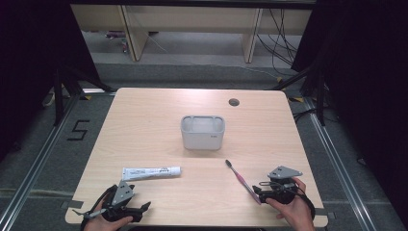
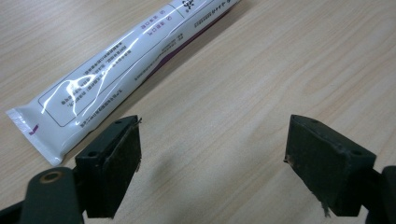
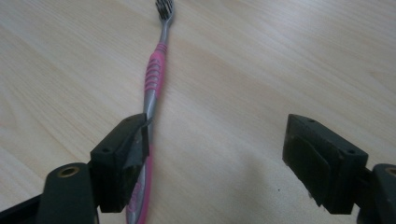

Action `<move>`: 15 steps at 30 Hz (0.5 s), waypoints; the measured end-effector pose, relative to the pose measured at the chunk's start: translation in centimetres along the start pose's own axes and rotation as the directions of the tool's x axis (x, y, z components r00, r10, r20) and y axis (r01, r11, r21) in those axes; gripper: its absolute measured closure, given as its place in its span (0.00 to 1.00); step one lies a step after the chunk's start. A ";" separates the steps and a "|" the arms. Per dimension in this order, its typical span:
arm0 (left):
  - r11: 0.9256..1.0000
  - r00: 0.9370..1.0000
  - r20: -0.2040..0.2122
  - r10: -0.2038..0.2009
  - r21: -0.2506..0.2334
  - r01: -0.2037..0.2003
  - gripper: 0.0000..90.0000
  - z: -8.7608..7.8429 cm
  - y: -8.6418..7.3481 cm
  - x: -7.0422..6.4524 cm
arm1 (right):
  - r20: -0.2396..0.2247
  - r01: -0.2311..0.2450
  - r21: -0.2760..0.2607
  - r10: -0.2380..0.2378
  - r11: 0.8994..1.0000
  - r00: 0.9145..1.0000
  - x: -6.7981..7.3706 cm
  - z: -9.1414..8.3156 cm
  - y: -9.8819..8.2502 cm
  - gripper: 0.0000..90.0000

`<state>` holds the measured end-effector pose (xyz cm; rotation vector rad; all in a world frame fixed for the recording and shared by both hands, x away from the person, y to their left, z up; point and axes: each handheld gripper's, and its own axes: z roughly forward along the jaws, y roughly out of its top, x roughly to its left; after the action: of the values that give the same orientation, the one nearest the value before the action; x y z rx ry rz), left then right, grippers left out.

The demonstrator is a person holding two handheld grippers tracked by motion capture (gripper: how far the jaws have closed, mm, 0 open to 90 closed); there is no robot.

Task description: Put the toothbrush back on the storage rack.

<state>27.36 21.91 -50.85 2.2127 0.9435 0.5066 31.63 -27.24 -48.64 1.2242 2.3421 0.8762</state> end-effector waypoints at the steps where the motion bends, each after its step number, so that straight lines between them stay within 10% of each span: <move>1: 1.000 1.000 -0.001 -0.002 0.010 0.002 0.20 0.0 0.0 0.0 | -0.012 -0.013 0.015 0.013 1.000 1.000 0.1 -0.1 0.1 0.28; 10: 0.999 0.999 -0.002 -0.036 -0.023 0.036 0.20 0.2 -0.1 -0.1 | -0.013 0.035 0.019 -0.034 0.999 0.999 -0.1 -0.5 0.8 0.38; 12: 1.000 1.000 -0.004 -0.027 -0.014 0.027 0.20 0.1 -0.1 0.0 | -0.028 -0.014 0.034 0.015 0.999 1.000 0.4 -0.6 1.0 0.39; 15: 1.000 1.000 -0.007 -0.023 -0.007 0.023 0.20 0.1 0.0 0.0 | -0.051 0.064 0.047 -0.062 0.997 0.997 0.4 -0.5 1.7 0.43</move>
<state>27.42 21.90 -50.96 2.1926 0.9687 0.5062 32.18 -26.39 -47.16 1.1530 2.4405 0.8421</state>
